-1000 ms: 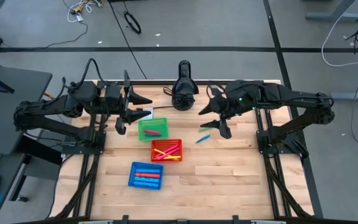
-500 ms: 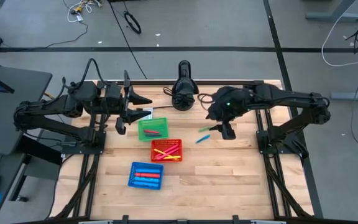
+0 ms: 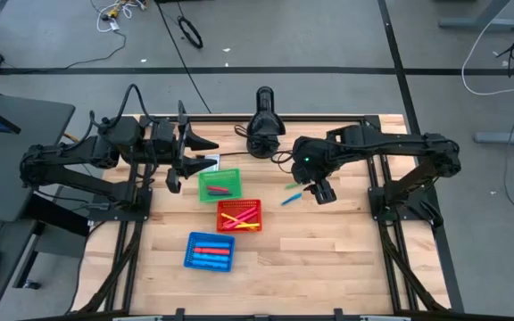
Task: Pick & Place Markers
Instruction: Put the blue pen into the green bin
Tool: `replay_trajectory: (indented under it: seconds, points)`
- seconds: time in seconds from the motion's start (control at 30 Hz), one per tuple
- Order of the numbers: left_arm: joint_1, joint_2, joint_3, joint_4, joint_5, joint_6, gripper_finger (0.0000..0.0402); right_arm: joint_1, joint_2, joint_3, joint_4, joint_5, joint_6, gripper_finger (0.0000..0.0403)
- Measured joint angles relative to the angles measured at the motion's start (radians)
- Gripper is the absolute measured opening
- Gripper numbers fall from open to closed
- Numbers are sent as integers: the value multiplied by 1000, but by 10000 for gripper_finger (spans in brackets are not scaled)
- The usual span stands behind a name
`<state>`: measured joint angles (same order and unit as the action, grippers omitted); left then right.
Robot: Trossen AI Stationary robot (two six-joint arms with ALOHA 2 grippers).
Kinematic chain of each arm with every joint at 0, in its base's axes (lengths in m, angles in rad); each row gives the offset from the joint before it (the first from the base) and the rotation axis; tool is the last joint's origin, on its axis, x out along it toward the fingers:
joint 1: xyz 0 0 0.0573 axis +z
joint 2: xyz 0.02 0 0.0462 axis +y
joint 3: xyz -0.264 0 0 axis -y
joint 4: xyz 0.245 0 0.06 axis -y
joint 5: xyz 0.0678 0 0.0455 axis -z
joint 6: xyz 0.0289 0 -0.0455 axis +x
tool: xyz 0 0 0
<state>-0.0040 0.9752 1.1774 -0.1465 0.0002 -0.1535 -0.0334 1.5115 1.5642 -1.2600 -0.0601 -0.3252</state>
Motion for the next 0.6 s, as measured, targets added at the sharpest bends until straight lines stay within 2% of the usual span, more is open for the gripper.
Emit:
replay_trajectory:
  seconds: [0.13,0.23,0.43,0.6]
  points:
    - [0,0,0,-1,3,-19,206,0,42,-3,6,0,-20,233]
    - [0,0,0,-2,3,-19,206,3,66,-35,15,0,-99,233]
    - [0,0,0,-4,3,-19,206,7,71,-173,188,24,-139,233]
    - [0,0,0,-9,4,-18,206,6,73,-274,266,26,-170,233]
